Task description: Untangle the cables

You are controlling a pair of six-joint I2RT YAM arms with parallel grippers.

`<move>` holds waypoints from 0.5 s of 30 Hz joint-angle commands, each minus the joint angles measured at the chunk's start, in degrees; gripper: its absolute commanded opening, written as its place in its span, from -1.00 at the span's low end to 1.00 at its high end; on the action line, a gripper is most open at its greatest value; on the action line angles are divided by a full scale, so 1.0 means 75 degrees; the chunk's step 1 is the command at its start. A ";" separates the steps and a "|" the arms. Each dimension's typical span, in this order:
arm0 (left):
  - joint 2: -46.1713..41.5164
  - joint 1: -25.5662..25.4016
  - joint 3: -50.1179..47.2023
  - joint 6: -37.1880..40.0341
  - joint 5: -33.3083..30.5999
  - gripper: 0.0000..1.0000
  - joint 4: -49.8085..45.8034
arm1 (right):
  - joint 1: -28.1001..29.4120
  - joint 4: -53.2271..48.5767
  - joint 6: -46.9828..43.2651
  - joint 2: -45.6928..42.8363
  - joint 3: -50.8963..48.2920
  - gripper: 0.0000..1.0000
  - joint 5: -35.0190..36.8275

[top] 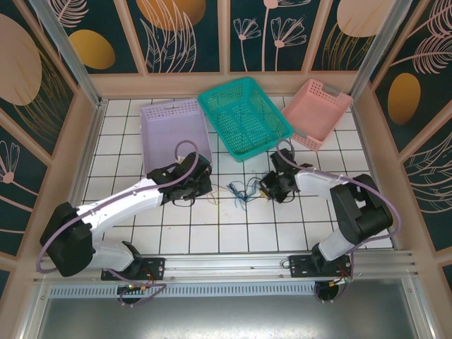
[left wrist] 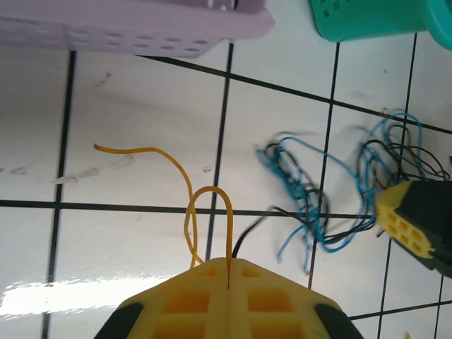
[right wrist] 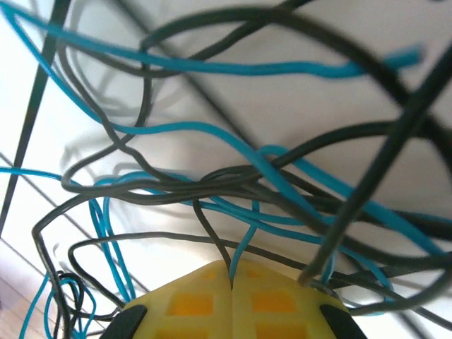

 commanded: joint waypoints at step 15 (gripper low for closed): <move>-0.0335 0.0221 -0.0114 0.0071 0.0433 -1.00 0.0058 | -0.0977 -0.1301 -0.1567 -0.0760 0.0072 -1.00 0.1146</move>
